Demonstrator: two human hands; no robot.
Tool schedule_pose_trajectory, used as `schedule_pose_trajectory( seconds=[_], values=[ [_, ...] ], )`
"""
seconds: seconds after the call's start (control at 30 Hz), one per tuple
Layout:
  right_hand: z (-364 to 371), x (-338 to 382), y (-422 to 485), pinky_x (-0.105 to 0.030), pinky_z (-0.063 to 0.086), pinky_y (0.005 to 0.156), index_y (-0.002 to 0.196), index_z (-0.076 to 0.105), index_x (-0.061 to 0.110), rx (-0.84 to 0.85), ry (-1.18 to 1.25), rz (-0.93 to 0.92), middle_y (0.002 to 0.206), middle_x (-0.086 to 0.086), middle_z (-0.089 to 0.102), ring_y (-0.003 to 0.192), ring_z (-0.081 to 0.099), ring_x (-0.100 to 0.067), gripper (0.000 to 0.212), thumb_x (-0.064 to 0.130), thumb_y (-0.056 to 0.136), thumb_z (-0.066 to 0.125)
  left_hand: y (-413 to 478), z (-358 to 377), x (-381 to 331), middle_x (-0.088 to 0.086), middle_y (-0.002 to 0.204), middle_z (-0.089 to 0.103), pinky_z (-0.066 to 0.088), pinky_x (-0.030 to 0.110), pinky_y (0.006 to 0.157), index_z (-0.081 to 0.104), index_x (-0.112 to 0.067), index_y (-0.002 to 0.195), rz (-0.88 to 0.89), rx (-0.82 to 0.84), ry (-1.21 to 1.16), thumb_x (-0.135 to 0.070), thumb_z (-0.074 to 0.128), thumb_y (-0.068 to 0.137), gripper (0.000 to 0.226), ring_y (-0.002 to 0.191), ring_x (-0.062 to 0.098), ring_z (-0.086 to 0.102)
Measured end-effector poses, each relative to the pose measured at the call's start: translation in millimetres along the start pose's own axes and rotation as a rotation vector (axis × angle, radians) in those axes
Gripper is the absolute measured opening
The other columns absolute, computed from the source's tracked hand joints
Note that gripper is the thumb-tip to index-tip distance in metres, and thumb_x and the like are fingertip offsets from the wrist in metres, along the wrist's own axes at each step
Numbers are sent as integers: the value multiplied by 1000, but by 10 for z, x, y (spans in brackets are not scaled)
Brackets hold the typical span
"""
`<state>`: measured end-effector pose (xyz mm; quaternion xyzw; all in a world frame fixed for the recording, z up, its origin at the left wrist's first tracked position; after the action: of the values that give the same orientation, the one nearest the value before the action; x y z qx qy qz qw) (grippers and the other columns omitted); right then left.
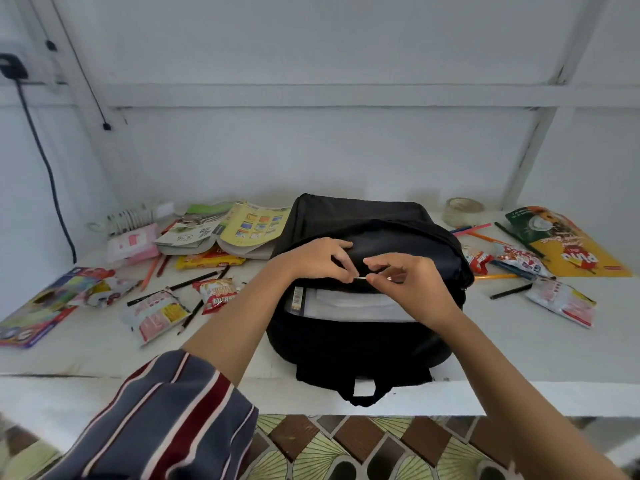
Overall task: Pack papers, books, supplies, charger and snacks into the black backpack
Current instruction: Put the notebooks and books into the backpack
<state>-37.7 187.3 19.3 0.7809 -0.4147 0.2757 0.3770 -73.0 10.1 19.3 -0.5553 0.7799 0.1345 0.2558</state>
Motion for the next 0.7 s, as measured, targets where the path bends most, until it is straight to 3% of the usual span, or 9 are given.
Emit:
schedule_pose_trajectory(
  seconds=[0.1,0.2,0.33,0.47,0.57,0.7],
  values=[
    [59,146,60,-17,52,74,97,71,23,14,93,-27,89,9,66,72,62,-10,22,8,81,70,-182,-197,-9,-5,124,59,33,20,96,72,-27,98,47,-245,-193,-18,63,86,17,112,1,51],
    [224,311,157,-13,51,72,96,70,24,26,180,-44,91,3,67,71,61,-9,22,7,81,69,-403,-455,150,-15,92,67,41,13,78,69,-31,93,6,-494,-385,-13,61,87,21,84,-7,59],
    [617,582,347,-10,50,73,107,69,14,43,235,-52,90,-1,66,74,60,-10,26,5,82,67,-699,-774,610,-6,100,66,46,20,83,69,-17,105,-113,-686,-360,-14,58,90,19,90,5,60],
    [1155,826,660,-9,48,77,116,63,10,73,255,-63,96,-3,63,87,62,-13,32,7,84,66,-905,-1049,1248,4,113,65,44,28,86,66,-12,113,-250,-720,-327,-11,55,91,25,97,12,56],
    [1631,906,1011,-22,48,86,120,60,10,109,185,-52,105,-5,62,99,59,-17,37,11,84,66,-930,-1257,1676,8,115,64,44,25,82,64,-10,117,-314,-719,-306,-10,54,91,28,97,14,56],
    [2211,924,1452,-27,44,90,125,55,8,158,87,-20,117,-10,60,106,55,-20,41,13,85,65,-777,-1522,2138,9,117,63,44,30,84,63,-13,116,-332,-600,-266,-16,54,91,27,104,22,59]
  ],
)
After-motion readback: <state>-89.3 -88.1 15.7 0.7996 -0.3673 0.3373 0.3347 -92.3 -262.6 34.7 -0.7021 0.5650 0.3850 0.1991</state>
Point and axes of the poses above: each hand's wrist, its own y-axis towards the middle knuckle, its own z-axis out of the palm, x = y × z, the point moved 3 cm from there along y, towards the middle knuckle
